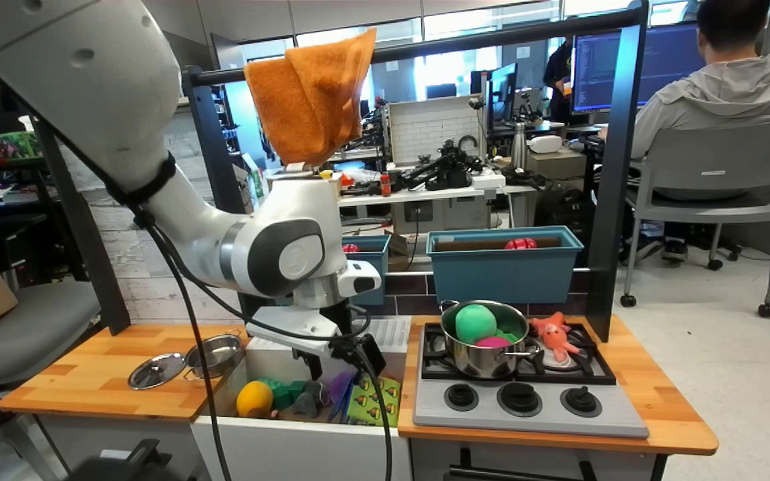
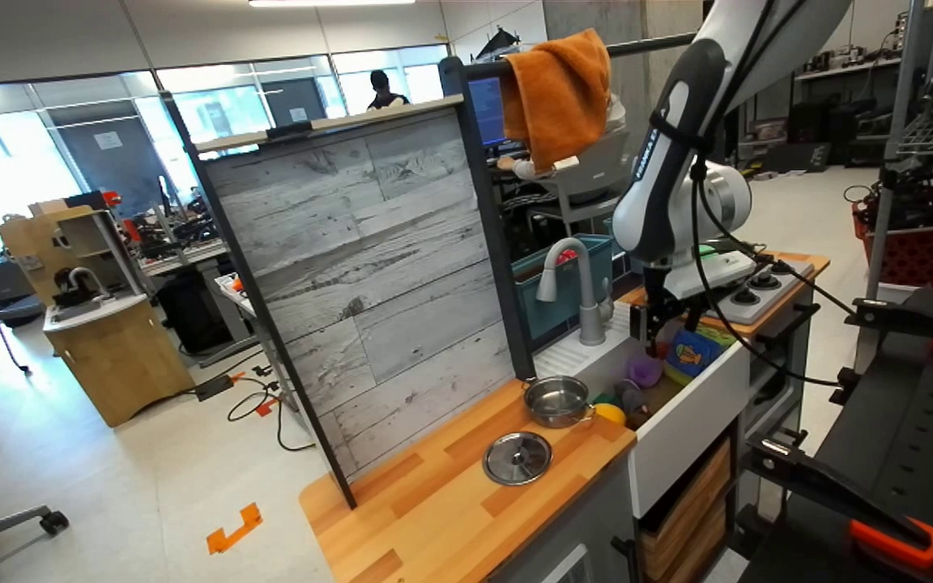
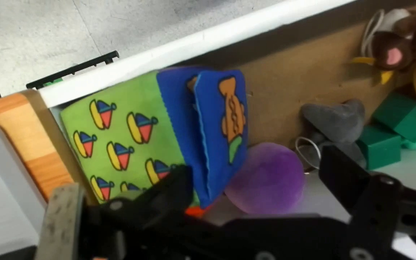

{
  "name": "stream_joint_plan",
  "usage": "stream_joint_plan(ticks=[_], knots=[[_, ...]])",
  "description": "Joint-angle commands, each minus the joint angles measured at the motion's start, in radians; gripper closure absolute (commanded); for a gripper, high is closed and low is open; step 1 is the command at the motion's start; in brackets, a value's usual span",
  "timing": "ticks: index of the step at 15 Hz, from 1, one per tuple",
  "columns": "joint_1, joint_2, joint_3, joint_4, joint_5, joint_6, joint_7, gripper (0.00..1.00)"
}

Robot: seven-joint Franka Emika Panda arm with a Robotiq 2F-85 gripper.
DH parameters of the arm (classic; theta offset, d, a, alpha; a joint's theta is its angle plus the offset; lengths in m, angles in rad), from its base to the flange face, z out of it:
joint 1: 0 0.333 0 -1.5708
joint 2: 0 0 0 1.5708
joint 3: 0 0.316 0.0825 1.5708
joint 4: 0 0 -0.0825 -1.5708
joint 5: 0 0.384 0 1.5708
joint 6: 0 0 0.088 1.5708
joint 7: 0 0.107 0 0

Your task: Take the purple ball out of the sink and put it in the metal pot

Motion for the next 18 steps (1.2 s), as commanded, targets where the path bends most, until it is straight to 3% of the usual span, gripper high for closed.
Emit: stream_joint_plan(ticks=[1,6,11,18], knots=[[0.003,0.127,-0.028,0.13,-0.05,0.014,0.038,0.0],[0.043,0.191,-0.065,0.221,-0.125,0.017,0.043,0.0],[0.093,0.197,-0.079,0.23,-0.207,0.015,0.029,0.0],[0.133,0.17,-0.049,0.182,-0.258,0.026,-0.008,0.0]])
